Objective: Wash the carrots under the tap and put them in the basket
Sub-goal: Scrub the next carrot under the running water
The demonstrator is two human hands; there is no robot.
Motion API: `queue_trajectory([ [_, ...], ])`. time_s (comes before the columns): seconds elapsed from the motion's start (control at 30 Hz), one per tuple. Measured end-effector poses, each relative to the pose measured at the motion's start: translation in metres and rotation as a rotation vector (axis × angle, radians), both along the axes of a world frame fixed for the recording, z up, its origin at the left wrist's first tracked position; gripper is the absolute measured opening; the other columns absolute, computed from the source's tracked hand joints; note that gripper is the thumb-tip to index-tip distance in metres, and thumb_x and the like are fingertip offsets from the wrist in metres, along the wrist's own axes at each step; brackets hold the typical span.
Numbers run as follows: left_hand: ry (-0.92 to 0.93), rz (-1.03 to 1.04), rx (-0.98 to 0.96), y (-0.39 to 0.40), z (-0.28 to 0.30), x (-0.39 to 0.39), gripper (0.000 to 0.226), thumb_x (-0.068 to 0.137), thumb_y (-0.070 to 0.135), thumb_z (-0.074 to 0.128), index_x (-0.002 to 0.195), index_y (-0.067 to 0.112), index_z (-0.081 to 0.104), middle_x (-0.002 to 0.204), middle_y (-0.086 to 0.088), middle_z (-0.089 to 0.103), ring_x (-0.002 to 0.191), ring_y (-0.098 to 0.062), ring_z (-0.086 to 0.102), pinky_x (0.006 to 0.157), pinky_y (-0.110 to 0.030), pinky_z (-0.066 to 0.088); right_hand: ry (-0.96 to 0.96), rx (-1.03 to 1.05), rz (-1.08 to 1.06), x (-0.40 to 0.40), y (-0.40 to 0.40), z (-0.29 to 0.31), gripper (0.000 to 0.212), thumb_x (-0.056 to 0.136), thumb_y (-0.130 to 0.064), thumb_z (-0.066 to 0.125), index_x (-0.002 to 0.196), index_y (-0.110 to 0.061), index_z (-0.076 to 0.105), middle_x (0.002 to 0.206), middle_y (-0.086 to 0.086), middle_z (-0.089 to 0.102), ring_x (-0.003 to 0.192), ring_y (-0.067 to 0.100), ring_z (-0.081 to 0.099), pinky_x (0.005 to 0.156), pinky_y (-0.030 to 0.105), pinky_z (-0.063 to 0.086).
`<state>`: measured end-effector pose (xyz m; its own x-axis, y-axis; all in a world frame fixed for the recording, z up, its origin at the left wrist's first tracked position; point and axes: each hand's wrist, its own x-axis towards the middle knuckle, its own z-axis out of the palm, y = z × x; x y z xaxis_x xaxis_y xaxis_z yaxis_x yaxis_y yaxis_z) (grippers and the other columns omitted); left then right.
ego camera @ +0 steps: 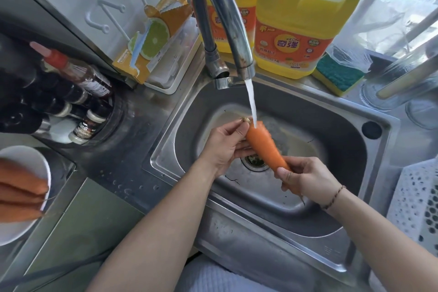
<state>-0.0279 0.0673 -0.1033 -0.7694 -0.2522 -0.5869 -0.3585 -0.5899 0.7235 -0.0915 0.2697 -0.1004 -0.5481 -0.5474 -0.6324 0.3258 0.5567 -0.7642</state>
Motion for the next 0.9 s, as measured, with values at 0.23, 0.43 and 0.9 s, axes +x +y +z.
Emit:
queue_trajectory([
  [0.23,0.135,-0.148,0.031,0.002,0.002,0.001,0.033,0.1,0.002,0.05,0.131,0.01,0.055,0.109,-0.006,0.061,0.095,-0.018,0.065,0.078,-0.036,0.06,-0.434,-0.166,0.017,-0.005,0.011,-0.002,0.028,0.087,-0.021,0.063,0.103,0.002,0.067,0.088,0.018,0.066,0.064,0.031,0.062,0.055,0.029,0.052],
  [0.43,-0.007,0.15,-0.008,0.016,0.001,-0.007,0.01,0.094,0.015,0.063,0.101,0.012,0.069,0.099,-0.015,0.069,0.088,-0.03,0.066,0.075,-0.043,0.057,-0.182,-0.114,0.063,0.0,0.0,-0.003,0.01,0.097,-0.01,0.058,0.097,-0.007,0.068,0.08,0.01,0.067,0.059,0.022,0.061,0.053,0.026,0.05],
  [0.9,-0.087,-0.41,-0.966,-0.023,-0.002,-0.005,0.032,0.102,0.035,0.053,0.084,0.012,0.066,0.07,-0.002,0.064,0.064,-0.019,0.066,0.061,-0.038,0.055,0.832,0.313,0.112,0.008,0.006,0.002,0.033,0.089,-0.031,0.069,0.122,-0.027,0.067,0.099,0.0,0.073,0.091,0.033,0.065,0.066,0.031,0.041],
])
